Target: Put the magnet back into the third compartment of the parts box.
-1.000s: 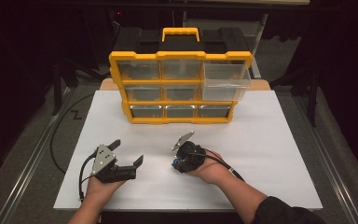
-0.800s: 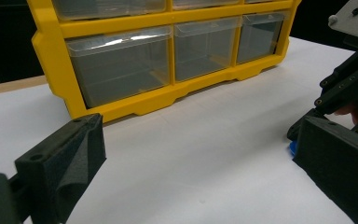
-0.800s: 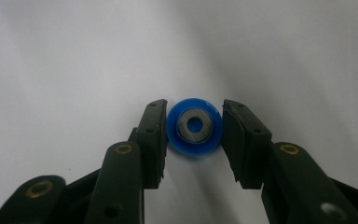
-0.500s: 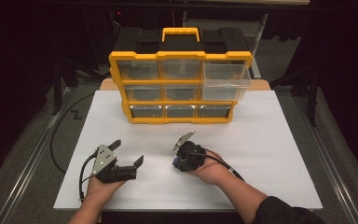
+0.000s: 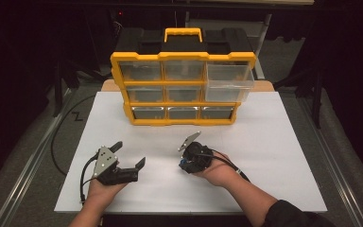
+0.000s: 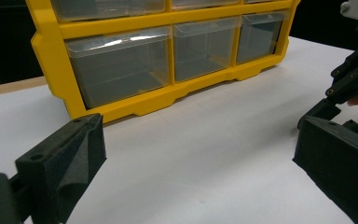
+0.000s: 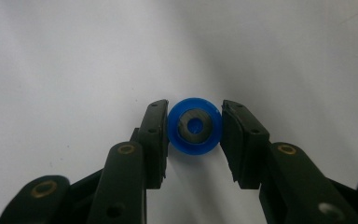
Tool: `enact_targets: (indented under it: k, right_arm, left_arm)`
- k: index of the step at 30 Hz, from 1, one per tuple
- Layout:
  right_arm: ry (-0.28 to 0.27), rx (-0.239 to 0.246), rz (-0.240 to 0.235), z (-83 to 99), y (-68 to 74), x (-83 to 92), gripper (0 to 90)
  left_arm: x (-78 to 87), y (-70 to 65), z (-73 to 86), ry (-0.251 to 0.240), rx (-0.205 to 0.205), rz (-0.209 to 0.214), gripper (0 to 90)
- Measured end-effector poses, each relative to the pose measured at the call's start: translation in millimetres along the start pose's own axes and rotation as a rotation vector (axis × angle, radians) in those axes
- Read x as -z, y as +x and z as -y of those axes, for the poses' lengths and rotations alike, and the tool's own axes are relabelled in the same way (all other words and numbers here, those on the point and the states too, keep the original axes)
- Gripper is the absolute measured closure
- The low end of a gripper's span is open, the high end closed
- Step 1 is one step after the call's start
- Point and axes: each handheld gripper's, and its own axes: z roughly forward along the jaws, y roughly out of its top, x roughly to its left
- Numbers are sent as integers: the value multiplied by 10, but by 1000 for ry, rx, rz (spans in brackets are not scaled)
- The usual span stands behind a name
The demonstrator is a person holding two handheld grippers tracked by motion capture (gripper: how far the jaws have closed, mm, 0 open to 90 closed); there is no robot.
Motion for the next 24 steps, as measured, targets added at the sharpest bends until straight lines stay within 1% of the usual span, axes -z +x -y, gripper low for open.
enact_targets:
  k: [9,12,14,17,20,24]
  right_arm:
    - [14,2,22,136,-35,148,652]
    - [16,-7,29,192,-61,203,652]
    - [17,-4,36,229,-80,238,652]
    - [17,-10,48,289,-114,288,651]
    - [17,-23,49,347,-147,327,651]
    - [29,-29,55,426,-188,362,651]
  left_arm:
    - [-4,-9,1,2,-5,3,26]
    - [-4,-12,1,3,-7,4,26]
    - [-5,-14,1,2,-6,5,26]
    - [-5,-20,2,1,-11,11,26]
    - [-7,-26,0,-2,-11,12,26]
    - [-4,-23,-1,-2,-12,10,26]
